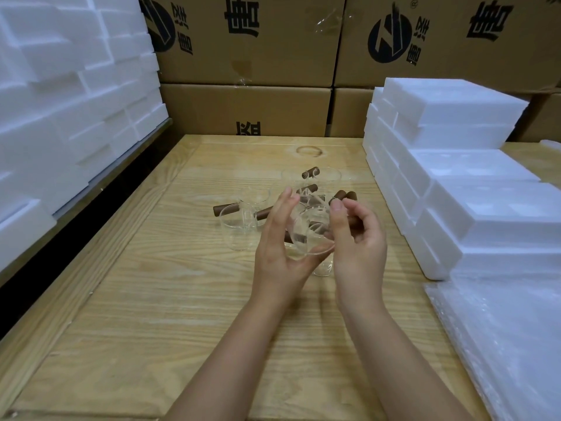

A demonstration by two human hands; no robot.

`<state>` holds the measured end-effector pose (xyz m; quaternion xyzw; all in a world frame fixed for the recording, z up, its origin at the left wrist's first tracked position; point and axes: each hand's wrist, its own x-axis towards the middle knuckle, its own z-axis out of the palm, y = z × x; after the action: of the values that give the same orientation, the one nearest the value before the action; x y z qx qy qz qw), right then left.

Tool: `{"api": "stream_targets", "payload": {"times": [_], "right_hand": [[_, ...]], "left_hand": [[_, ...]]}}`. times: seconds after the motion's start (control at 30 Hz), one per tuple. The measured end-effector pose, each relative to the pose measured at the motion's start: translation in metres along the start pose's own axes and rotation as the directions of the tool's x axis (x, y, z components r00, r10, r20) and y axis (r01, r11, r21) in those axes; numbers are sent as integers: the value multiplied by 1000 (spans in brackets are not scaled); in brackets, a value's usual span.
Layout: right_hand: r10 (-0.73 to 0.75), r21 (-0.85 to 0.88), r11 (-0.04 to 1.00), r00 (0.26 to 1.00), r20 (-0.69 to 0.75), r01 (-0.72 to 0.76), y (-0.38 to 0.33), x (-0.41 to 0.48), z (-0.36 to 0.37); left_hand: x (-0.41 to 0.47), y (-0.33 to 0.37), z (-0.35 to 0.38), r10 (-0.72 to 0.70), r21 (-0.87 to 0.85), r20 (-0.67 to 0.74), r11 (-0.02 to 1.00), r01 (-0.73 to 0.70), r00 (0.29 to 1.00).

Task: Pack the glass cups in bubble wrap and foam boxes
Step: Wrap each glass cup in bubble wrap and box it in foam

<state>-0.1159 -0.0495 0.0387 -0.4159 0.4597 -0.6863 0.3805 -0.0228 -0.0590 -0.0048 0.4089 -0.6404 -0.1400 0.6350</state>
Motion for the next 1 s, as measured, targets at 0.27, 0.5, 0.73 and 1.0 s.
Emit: {"api": "stream_targets", "payload": {"times": [0.27,0.5,0.73,1.0], "right_hand": [[-18,-105,994,999,43,22,-6,-4,2],[-29,-295,951,974,224,96,-2,-3,-2],[-110,-340,906,916,386,253,1,1,-9],[-58,-167,975,890,452,148,-2,8,-15]], "left_hand": [[0,4,1,76,104,23,991,-78,997],[0,10,-1,103,178,-26,979,-97,994],[3,6,-9,-1,185,-82,983,16,997],[5,4,-15,-77,142,-99,986,90,992]]}}
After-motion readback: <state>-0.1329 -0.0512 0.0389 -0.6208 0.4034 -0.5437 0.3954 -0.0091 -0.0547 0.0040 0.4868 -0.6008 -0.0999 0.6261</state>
